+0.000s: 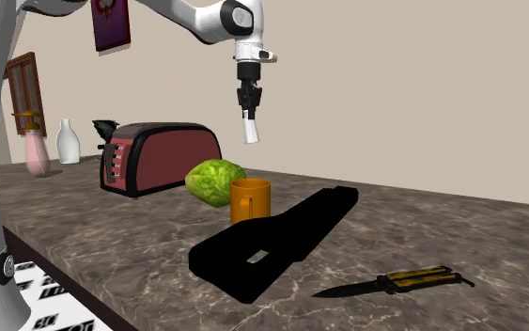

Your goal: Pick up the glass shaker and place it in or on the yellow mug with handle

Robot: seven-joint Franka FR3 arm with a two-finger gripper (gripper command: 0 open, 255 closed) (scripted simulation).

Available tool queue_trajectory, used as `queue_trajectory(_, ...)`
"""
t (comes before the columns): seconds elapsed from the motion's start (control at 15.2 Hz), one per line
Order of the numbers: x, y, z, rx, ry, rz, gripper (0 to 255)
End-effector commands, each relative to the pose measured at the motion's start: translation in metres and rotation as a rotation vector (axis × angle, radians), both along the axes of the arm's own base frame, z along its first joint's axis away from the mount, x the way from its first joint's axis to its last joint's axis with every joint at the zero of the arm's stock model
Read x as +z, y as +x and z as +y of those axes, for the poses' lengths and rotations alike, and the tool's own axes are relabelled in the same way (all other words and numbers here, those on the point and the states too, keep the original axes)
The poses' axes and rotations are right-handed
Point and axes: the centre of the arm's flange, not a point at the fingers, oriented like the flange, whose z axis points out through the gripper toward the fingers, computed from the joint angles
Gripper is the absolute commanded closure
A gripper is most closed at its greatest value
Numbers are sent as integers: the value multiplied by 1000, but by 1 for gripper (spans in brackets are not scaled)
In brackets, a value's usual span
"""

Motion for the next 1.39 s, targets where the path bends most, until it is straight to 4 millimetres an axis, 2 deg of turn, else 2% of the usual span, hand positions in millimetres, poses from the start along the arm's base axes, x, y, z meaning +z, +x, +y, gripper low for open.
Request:
queue_trajectory(0.0, 4, -12, -21, 0, 0, 0, 255)
queue_trajectory(1.32, 34, -115, -263, 0, 0, 0, 255)
